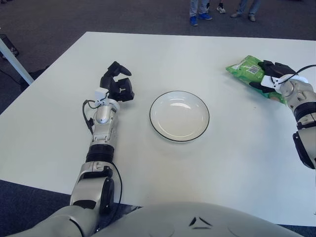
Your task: Put the snack into the plate.
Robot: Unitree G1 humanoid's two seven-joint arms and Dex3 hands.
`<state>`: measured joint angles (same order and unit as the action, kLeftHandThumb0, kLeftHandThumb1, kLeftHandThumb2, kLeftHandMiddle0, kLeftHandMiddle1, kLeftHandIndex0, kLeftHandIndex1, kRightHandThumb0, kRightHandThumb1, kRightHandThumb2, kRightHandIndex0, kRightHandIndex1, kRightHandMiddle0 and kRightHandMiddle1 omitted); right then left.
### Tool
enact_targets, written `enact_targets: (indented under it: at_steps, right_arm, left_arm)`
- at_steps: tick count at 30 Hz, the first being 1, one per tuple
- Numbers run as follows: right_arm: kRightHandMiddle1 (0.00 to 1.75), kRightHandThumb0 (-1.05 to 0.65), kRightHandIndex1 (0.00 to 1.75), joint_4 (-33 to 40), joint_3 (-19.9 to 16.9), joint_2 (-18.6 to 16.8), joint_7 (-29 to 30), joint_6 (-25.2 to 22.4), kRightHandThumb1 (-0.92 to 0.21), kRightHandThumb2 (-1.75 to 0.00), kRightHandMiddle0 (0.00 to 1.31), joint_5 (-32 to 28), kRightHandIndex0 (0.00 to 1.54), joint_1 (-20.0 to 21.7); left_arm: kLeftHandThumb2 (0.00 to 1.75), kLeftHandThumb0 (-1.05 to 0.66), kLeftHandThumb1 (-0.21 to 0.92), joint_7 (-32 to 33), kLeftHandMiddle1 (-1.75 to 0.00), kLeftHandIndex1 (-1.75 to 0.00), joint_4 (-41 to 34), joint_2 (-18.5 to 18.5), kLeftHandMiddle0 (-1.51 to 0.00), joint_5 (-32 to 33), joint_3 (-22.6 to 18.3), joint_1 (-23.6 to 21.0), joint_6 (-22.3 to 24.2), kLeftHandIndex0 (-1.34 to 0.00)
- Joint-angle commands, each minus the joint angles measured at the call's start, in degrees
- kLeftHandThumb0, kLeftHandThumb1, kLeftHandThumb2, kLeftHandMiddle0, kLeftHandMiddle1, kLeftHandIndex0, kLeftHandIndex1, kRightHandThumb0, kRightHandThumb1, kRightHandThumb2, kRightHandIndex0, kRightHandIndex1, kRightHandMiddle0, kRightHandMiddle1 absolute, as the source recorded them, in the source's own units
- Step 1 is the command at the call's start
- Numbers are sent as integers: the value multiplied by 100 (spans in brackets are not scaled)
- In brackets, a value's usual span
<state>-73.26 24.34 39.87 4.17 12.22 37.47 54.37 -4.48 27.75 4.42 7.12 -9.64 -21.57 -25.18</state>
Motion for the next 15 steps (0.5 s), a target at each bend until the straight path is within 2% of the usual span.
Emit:
enact_targets:
  at_steps: [1, 2, 4, 6, 7, 8, 11, 15]
  right_arm:
    - [132, -64, 90, -62, 76, -134, 355, -69, -63, -80, 3, 87, 0, -324]
    - [141, -58, 113, -31, 72, -151, 614, -73, -55, -89, 9, 100, 0, -343]
    - [153, -49, 142, 4, 61, -179, 972, -76, -57, -89, 27, 103, 0, -368]
    - [161, -45, 158, 0, 18, -210, 1215, -71, -55, -94, 37, 57, 2, -382]
    - [163, -29, 164, -6, -7, -224, 1317, -64, -48, -106, 46, 28, 14, -390]
    - [163, -18, 168, -9, -36, -240, 1417, -54, -42, -114, 53, -3, 22, -397]
    - [171, -6, 165, -17, -76, -269, 1594, -30, -22, -139, 67, -50, 47, -405]
    - [174, -1, 156, -41, -159, -303, 1746, -10, -9, -151, 76, -131, 66, -399]
  left_arm:
    - [129, -47, 34, 17, -175, -175, 334, -152, -133, -13, 11, 575, -46, -60]
    - [129, -47, 34, 8, -175, -175, 337, -154, -133, 1, 7, 573, -38, -60]
    - [129, -47, 34, -8, -175, -175, 342, -155, -133, 20, 2, 569, -27, -60]
    - [129, -47, 34, -27, -175, -175, 374, -149, -133, 34, -2, 548, -24, -60]
    - [130, -47, 34, -36, -175, -175, 384, -146, -133, 40, -3, 542, -23, -60]
    - [130, -47, 34, -44, -175, -175, 391, -143, -133, 46, -4, 538, -23, -60]
    - [129, -47, 34, -54, -175, -175, 397, -140, -133, 55, -6, 535, -26, -60]
    - [129, -47, 34, -52, -175, -175, 386, -135, -133, 54, -5, 538, -23, -60]
